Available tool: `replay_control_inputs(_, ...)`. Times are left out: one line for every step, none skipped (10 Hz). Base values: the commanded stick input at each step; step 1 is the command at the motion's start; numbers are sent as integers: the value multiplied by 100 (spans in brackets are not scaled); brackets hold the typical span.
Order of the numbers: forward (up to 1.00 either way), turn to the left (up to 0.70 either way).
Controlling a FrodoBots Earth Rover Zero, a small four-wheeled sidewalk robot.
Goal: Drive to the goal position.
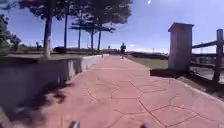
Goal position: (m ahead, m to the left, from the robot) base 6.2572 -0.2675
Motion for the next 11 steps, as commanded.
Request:
replay_control_inputs(100,0)
replay_control_inputs(100,0)
replay_control_inputs(100,0)
replay_control_inputs(100,0)
replay_control_inputs(100,0)
replay_control_inputs(100,0)
replay_control_inputs(100,0)
replay_control_inputs(100,0)
replay_control_inputs(100,0)
replay_control_inputs(100,0)
replay_control_inputs(100,0)
